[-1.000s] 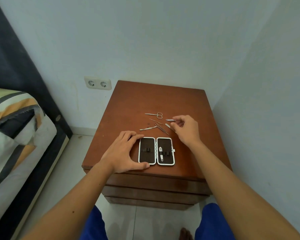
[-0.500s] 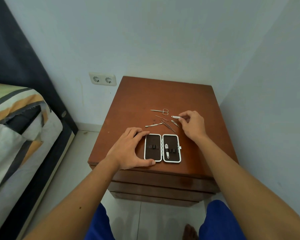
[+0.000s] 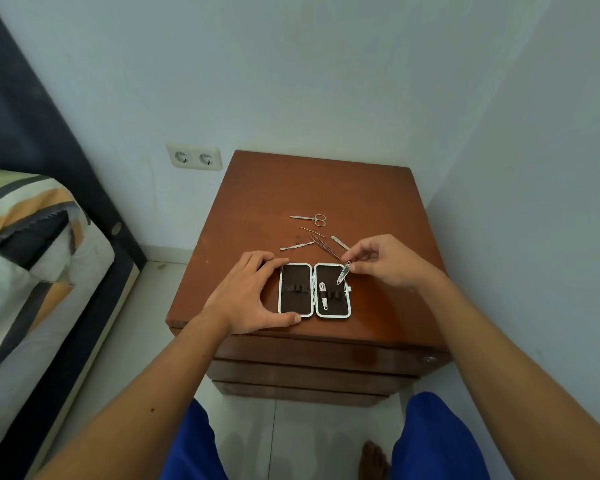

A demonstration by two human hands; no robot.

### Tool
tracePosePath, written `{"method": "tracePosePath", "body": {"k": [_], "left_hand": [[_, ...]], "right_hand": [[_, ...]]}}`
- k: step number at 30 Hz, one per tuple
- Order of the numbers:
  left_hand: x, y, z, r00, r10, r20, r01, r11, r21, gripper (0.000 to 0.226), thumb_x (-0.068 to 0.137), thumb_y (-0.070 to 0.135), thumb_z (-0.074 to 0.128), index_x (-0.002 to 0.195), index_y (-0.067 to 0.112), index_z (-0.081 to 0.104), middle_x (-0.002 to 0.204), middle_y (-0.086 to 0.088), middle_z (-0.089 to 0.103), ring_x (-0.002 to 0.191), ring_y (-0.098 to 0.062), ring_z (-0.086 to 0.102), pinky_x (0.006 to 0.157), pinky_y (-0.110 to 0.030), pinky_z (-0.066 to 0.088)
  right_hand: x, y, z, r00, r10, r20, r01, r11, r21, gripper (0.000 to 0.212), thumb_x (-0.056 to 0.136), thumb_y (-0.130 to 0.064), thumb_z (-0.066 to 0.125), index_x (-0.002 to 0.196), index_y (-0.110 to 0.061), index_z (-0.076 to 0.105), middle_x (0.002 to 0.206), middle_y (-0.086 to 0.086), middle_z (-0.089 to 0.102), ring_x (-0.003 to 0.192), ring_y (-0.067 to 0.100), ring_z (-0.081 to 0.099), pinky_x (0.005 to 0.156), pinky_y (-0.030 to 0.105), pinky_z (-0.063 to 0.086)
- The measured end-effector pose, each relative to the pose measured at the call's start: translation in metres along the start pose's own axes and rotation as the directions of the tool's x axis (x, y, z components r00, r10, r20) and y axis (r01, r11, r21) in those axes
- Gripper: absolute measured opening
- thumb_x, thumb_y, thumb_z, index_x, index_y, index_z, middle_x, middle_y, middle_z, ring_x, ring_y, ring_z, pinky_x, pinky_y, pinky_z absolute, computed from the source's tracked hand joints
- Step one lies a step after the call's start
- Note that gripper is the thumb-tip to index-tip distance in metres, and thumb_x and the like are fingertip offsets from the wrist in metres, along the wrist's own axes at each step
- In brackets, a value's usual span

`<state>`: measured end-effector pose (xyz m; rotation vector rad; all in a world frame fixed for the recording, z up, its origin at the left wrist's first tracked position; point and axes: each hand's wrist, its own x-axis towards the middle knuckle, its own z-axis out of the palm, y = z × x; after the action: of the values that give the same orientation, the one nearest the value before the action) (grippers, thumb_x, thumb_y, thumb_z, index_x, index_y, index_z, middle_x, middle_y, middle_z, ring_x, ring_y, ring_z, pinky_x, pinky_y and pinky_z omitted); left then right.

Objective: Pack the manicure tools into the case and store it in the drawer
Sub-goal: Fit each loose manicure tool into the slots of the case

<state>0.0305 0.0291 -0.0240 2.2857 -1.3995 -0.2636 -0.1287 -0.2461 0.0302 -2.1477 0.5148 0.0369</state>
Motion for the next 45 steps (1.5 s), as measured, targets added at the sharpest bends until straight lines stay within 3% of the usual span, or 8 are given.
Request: {"method": "tracePosePath", "body": {"k": [8,14,17,22,32,38,41,45], "left_hand": [[-0.001,0.001,-0.001,1.000,-0.008,0.002,0.008,1.000,0.012,0.115,0.066,0.093,0.065,0.161,0.035,0.034,0.156,0.010,0.034,0.147,-0.009,0.027,0.121,-0.036,0.037],[0.000,0.000,0.000,1.000,-0.009,0.003,0.009,1.000,0.010,0.115,0.066,0.094,0.064,0.161,0.035,0.035,0.156,0.010,0.034,0.147,-0.009,0.027,0.121,-0.037,0.037],[-0.001,0.001,-0.001,1.000,-0.004,-0.002,0.004,1.000,0.011,0.116,0.066,0.093,0.065,0.161,0.034,0.035,0.155,0.010,0.034,0.147,-0.009,0.027,0.122,-0.036,0.036],[0.000,0.003,-0.001,1.000,-0.006,-0.006,0.006,1.000,0.016,0.116,0.066,0.093,0.064,0.161,0.034,0.036,0.155,0.010,0.035,0.147,-0.010,0.028,0.122,-0.036,0.036],[-0.001,0.003,-0.001,1.000,-0.004,-0.009,0.005,1.000,0.022,0.115,0.067,0.092,0.065,0.161,0.033,0.036,0.155,0.009,0.036,0.147,-0.009,0.027,0.122,-0.034,0.034],[-0.001,0.003,-0.001,1.000,-0.009,-0.010,0.010,1.000,0.020,0.115,0.066,0.091,0.066,0.161,0.033,0.036,0.154,0.010,0.035,0.147,-0.009,0.026,0.122,-0.034,0.034],[-0.002,0.003,-0.001,1.000,-0.010,-0.009,0.011,1.000,0.027,0.115,0.066,0.092,0.066,0.161,0.033,0.035,0.155,0.010,0.035,0.147,-0.009,0.026,0.123,-0.033,0.033],[-0.001,0.004,-0.001,1.000,-0.016,0.000,0.016,0.999,0.028,0.116,0.066,0.092,0.065,0.161,0.033,0.034,0.156,0.009,0.034,0.147,-0.009,0.026,0.123,-0.034,0.033]], "right_hand": [[0.000,-0.008,0.011,0.998,-0.028,0.050,0.035,0.991,-0.132,0.022,0.093,-0.014,0.077,0.103,-0.033,0.082,0.110,-0.010,0.076,0.099,0.010,0.073,0.098,0.030,0.058],[-0.018,0.000,0.029,0.989,-0.147,-0.030,0.138,0.971,-0.198,0.022,0.090,-0.011,0.079,0.109,-0.024,0.082,0.107,-0.008,0.069,0.079,0.003,0.065,0.077,0.014,0.049],[-0.029,0.008,0.036,0.971,-0.210,-0.115,0.187,0.965,-0.184,0.032,0.086,-0.020,0.084,0.117,-0.019,0.079,0.110,-0.005,0.068,0.084,0.011,0.067,0.076,0.018,0.053],[-0.038,0.012,0.049,0.970,-0.218,-0.108,0.185,0.949,-0.255,0.051,0.078,-0.033,0.090,0.126,-0.021,0.074,0.116,-0.012,0.059,0.088,0.013,0.062,0.080,0.016,0.050],[-0.047,0.007,0.050,0.974,-0.213,-0.071,0.193,0.956,-0.222,0.044,0.080,-0.024,0.088,0.122,-0.024,0.076,0.114,-0.010,0.063,0.083,0.009,0.057,0.077,0.010,0.044],[-0.047,0.009,0.050,0.973,-0.213,-0.083,0.192,0.959,-0.206,0.044,0.080,-0.026,0.089,0.123,-0.025,0.076,0.115,-0.011,0.064,0.092,0.010,0.058,0.077,0.012,0.047],[-0.041,0.008,0.049,0.965,-0.212,-0.151,0.188,0.969,-0.163,0.037,0.082,-0.027,0.087,0.117,-0.022,0.079,0.109,-0.010,0.066,0.086,0.010,0.061,0.074,0.015,0.047],[-0.018,0.000,0.050,0.920,-0.174,-0.350,0.131,0.981,-0.142,0.013,0.087,-0.024,0.082,0.100,-0.025,0.083,0.092,-0.007,0.070,0.072,0.005,0.060,0.071,0.017,0.047]]}}
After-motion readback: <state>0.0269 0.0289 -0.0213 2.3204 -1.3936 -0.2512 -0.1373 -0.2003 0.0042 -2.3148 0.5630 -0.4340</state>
